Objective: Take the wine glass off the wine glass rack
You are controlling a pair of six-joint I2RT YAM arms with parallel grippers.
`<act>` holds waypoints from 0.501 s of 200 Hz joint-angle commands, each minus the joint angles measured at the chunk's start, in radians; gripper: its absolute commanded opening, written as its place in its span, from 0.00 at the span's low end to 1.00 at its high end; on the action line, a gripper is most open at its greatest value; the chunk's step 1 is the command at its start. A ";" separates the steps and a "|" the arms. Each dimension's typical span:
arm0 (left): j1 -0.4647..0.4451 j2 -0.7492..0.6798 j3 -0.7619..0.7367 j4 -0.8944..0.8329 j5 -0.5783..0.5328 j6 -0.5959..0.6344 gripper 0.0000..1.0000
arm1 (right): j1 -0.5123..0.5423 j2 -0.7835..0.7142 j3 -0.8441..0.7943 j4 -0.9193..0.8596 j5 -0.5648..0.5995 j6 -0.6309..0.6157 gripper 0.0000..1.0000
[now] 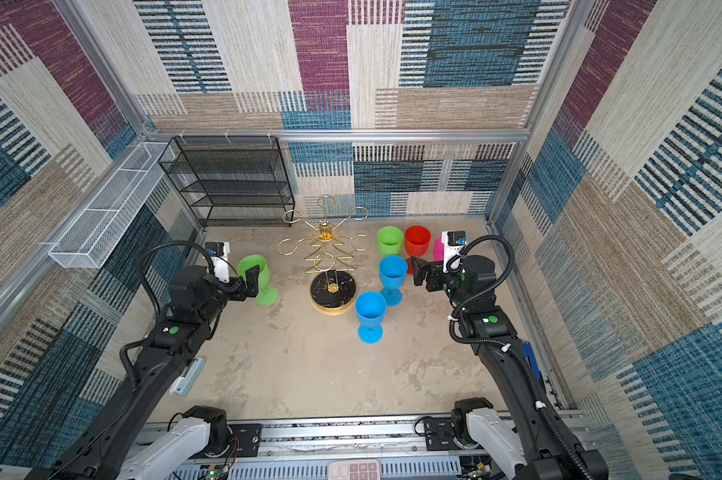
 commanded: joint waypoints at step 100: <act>-0.026 0.047 -0.650 0.979 -0.219 0.139 0.99 | -0.008 0.133 -0.552 0.959 0.303 -0.131 0.99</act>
